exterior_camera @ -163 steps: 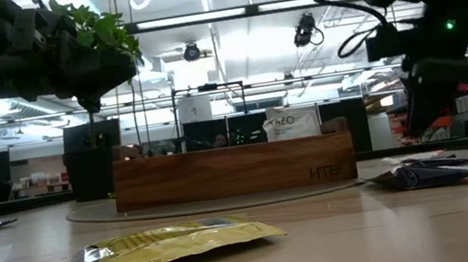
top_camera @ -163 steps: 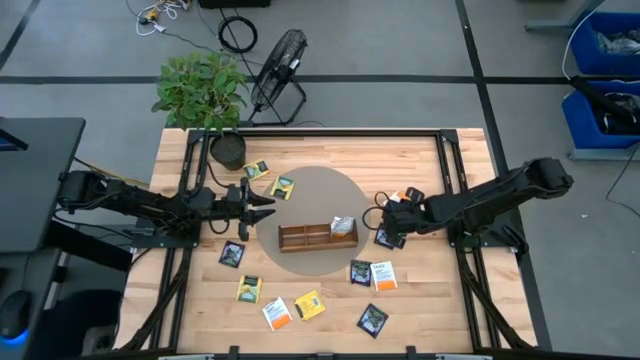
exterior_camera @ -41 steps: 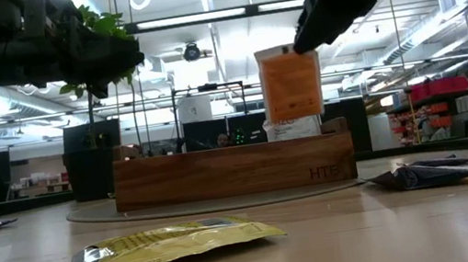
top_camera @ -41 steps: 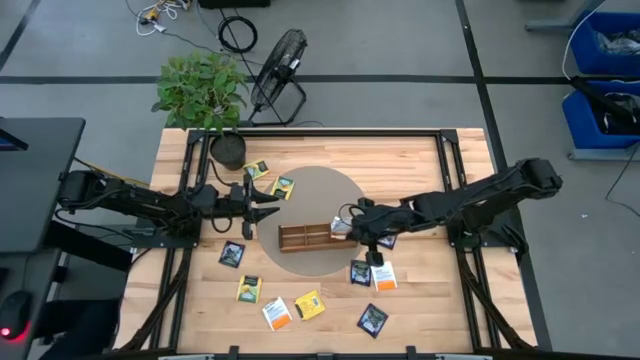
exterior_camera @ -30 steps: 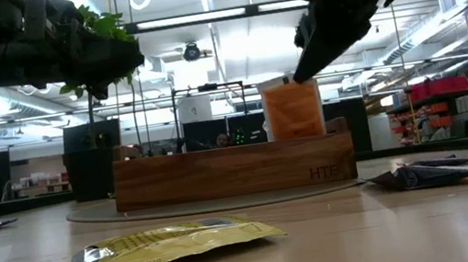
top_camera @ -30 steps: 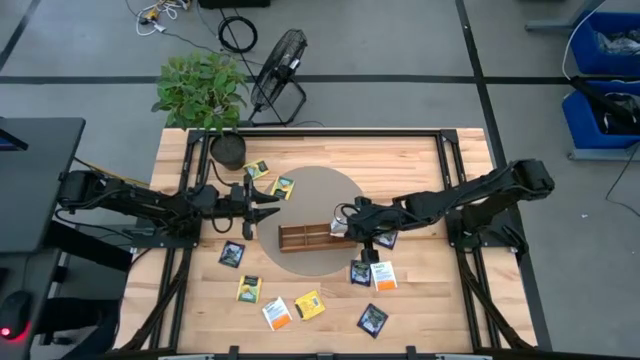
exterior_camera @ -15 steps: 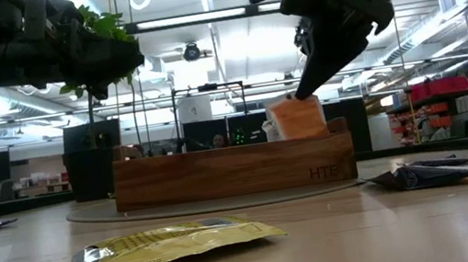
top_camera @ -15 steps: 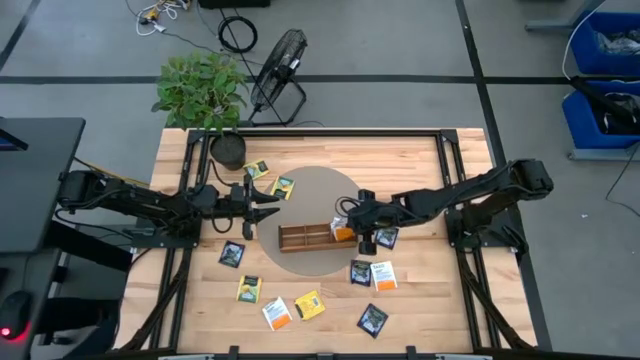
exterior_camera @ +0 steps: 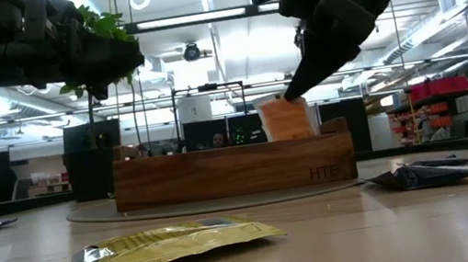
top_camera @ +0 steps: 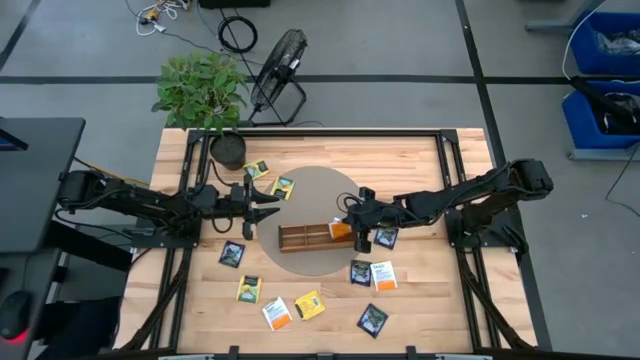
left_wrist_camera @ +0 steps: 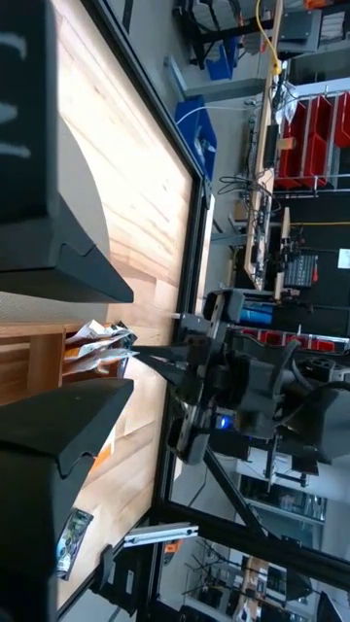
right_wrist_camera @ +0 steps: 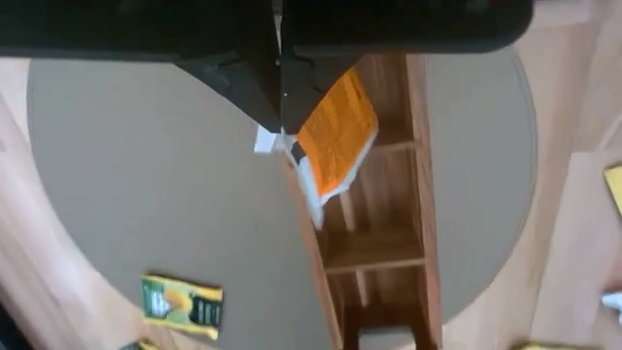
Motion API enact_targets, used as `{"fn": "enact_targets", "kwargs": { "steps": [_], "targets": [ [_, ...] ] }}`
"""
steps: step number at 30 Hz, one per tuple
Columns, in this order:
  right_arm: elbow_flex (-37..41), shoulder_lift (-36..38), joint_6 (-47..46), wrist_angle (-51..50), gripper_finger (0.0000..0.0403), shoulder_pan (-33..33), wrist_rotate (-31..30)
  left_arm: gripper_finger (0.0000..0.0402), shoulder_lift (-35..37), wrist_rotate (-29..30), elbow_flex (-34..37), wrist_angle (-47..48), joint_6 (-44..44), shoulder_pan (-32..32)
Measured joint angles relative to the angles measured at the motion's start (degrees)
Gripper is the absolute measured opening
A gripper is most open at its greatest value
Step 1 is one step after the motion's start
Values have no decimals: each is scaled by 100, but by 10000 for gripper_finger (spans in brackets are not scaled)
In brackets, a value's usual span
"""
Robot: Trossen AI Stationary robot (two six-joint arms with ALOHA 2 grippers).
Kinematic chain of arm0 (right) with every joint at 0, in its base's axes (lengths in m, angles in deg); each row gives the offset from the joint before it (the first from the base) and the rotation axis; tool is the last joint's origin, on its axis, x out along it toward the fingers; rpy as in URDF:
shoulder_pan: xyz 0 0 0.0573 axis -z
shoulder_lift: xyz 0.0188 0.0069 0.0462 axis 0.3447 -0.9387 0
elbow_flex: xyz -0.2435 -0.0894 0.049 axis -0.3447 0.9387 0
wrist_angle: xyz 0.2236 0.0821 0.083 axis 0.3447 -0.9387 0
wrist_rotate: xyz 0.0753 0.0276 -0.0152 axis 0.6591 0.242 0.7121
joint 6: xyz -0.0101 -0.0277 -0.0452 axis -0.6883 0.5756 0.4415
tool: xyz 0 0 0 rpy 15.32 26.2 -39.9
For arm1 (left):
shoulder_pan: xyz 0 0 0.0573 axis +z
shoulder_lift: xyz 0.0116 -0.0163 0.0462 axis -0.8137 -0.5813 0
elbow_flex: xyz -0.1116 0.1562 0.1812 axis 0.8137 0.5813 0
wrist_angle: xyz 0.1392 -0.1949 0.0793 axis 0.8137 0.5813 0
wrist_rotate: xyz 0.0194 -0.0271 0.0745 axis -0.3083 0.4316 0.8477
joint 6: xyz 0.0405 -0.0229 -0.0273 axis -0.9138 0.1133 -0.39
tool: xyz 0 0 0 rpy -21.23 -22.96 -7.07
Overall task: Pick & Place Tea
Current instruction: Put the white tea bag into the right section of the wooden organizer
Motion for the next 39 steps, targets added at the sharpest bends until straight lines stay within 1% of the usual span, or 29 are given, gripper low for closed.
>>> {"fn": "enact_targets", "kwargs": {
  "steps": [3, 7, 10, 16, 19, 22, 27, 33, 36, 39],
  "targets": [
    [0, 0, -192, -195, 0, -44, -35, 140, 0, 1, 0, 95, 0, 0],
    [0, 0, -372, -378, 0, -177, -382, 140, 0, 1, 0, 117, -4, 0],
    [0, 0, -481, -382, 1, -238, -503, 140, 0, 0, 0, 117, -13, 0],
    [0, 0, -646, -388, 21, -236, -528, 140, 0, 1, 0, 117, -12, 0],
    [0, 0, -667, -385, 31, -239, -712, 140, 0, 1, 0, 117, -13, 0],
    [0, 0, -687, -396, 49, -237, -691, 140, 0, 1, 0, 115, -12, 0],
    [0, 0, -703, -391, 96, -243, -380, 140, 0, 1, 0, 122, -11, 0],
    [0, 62, -580, -454, 147, -273, -359, 140, 0, 1, 0, 143, -13, 0],
    [-2, 158, -576, -443, 165, -338, -357, 140, 0, 1, 0, 151, -6, 0],
    [-2, 230, -561, -442, 173, -475, -386, 140, 0, 1, 0, 161, -2, 0]
  ]
}}
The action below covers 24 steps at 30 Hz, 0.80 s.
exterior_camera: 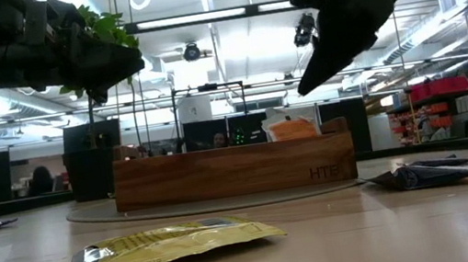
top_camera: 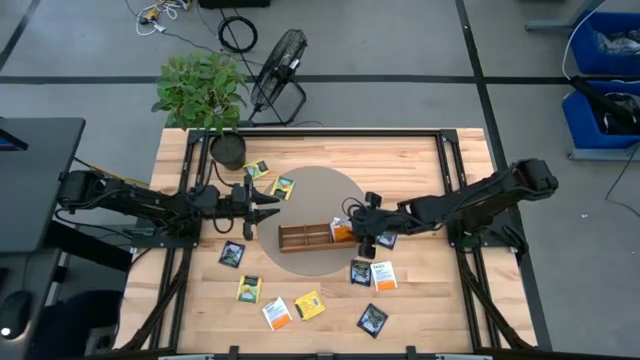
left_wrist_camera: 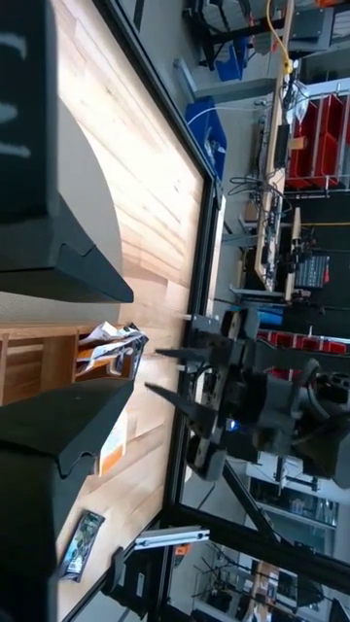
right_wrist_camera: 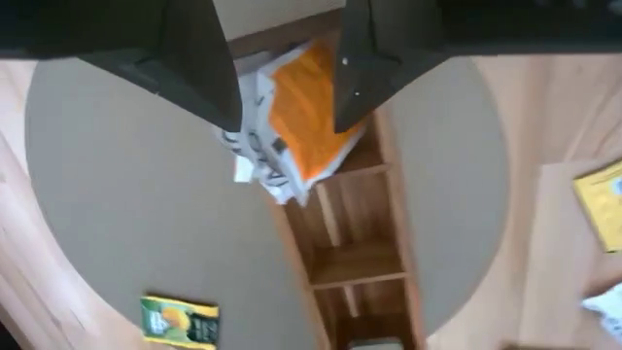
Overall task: Pick & Place Tea
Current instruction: Put the white tea bag into the right section of the wooden organizer
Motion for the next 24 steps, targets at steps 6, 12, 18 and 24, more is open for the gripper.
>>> {"fn": "enact_targets", "kwargs": {
  "steps": [6, 12, 18, 24],
  "targets": [
    [0, 164, -420, -735, 167, -490, 183, 140, 0, -1, 0, -2, 0, 0],
    [0, 231, -1085, -993, 172, -937, 367, 140, 0, -1, 0, -10, -13, 0],
    [-2, 184, -1573, -1498, 176, -1124, 793, 140, 0, -2, 0, -2, -13, 0],
    [-2, 68, -1821, -1740, 176, -1187, 1367, 140, 0, 0, 0, -4, -12, 0]
  ]
}}
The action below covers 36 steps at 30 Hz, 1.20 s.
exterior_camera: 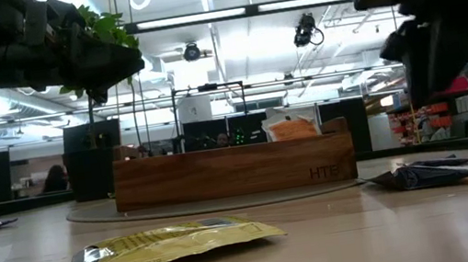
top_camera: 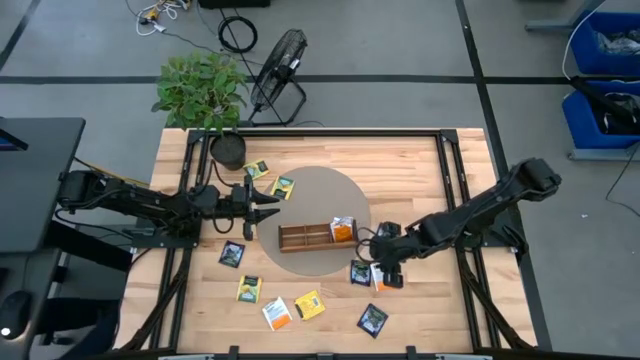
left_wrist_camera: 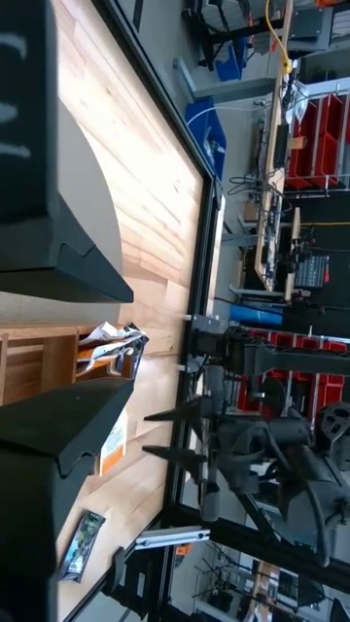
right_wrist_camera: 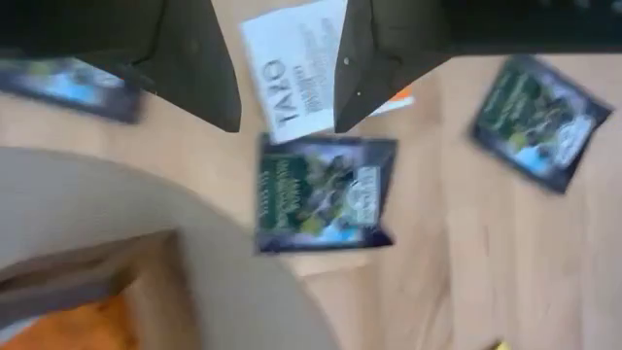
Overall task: Pick & Place Tea
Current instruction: Put the white tea bag into the right section of the wooden organizer
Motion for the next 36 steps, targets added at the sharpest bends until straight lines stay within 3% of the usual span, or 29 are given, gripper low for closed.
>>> {"fn": "enact_targets", "kwargs": {
  "steps": [4, 12, 25, 36],
  "targets": [
    [0, -304, 25, 13, 176, -40, 307, 140, 0, -2, 0, 4, -1, 0],
    [0, -1160, 434, 31, 176, -56, 206, 140, 1, -2, 0, 28, 1, 0],
    [-20, -1269, 455, 12, 172, -104, -24, 140, 2, -2, 0, 32, 1, 0],
    [-9, -1275, 401, 45, 66, -95, 74, 140, 2, -2, 0, 30, 8, 0]
  ]
}}
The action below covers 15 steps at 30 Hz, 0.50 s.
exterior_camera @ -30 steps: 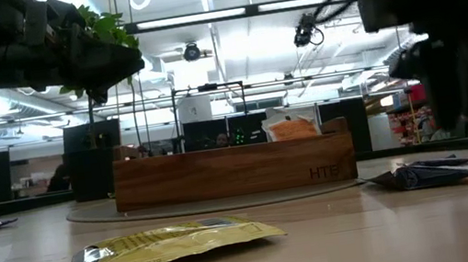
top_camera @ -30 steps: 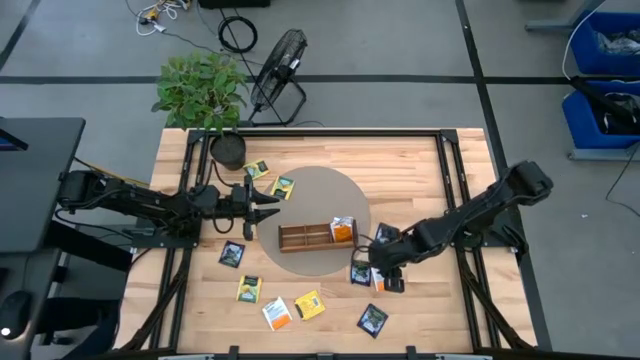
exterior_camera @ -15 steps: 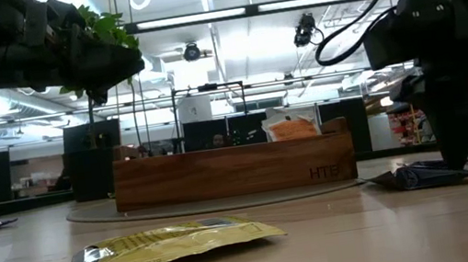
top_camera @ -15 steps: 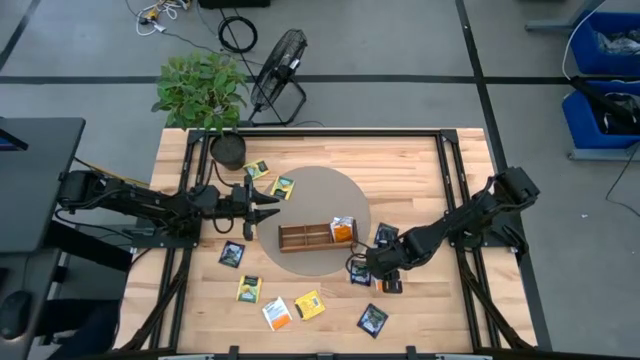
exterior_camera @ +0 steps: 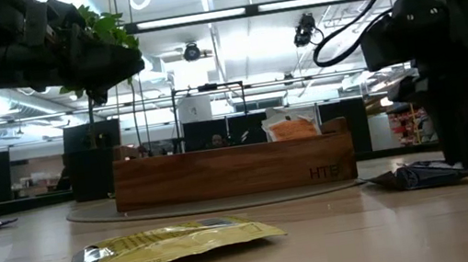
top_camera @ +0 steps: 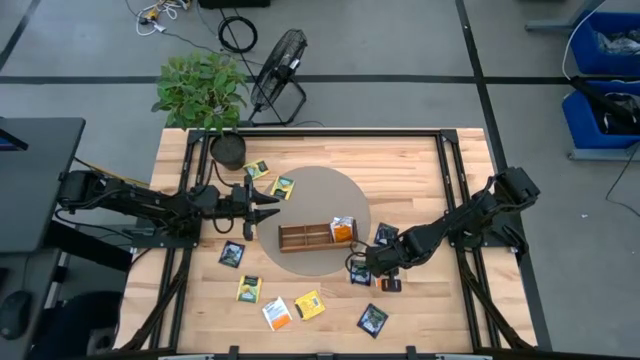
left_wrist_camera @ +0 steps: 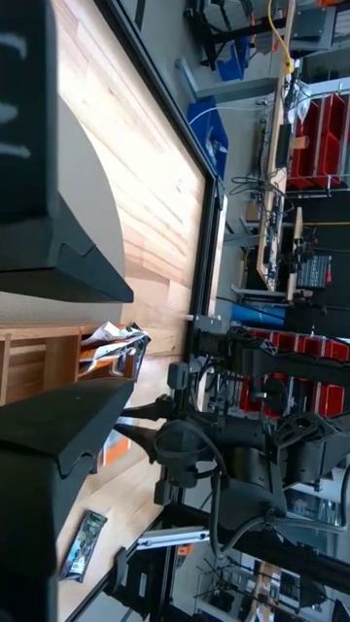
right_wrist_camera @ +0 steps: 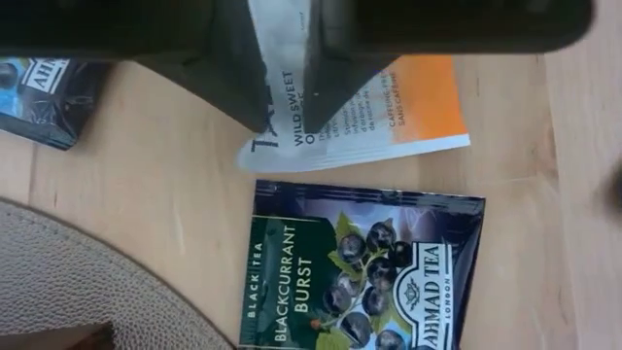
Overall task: Pick & Place Tea
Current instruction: Put the white tea bag into the right section of the wooden organizer
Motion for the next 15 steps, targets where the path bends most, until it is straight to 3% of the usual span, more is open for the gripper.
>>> {"fn": "enact_targets", "kwargs": {
  "steps": [15],
  "targets": [
    [0, 13, -207, -141, 4, 0, 55, 140, -2, 0, 0, 1, 0, 0]
  ]
}}
